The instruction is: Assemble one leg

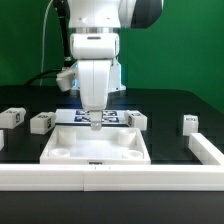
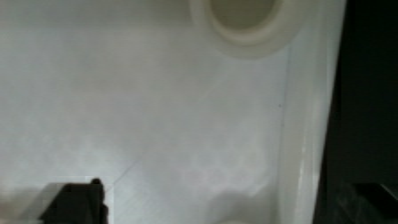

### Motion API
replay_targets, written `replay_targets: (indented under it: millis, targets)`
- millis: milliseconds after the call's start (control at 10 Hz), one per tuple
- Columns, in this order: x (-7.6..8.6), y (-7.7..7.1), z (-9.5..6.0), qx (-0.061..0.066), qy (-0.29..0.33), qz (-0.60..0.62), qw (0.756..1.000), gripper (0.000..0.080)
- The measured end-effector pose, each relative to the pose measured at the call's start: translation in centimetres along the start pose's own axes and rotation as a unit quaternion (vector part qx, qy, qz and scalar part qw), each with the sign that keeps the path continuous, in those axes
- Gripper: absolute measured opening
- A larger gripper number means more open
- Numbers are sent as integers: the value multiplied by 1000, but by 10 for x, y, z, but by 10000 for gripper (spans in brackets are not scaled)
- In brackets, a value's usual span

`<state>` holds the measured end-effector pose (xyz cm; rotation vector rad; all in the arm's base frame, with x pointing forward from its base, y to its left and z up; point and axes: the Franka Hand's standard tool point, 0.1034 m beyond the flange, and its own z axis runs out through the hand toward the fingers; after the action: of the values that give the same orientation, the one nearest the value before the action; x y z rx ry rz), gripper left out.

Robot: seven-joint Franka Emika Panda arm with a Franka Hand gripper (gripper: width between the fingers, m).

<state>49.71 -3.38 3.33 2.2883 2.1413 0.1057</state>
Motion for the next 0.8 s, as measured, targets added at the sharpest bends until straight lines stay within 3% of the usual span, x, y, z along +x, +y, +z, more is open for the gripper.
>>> replay_targets:
  millis: [300,600,700,800]
  targets:
    - [1,-10,25,11,5,12,1000,650]
    - [1,-13,27,14,5,18,1000,650]
    - [0,-13,27,14,5,18,1000,521]
    - [0,-13,27,14,5,18,1000,521]
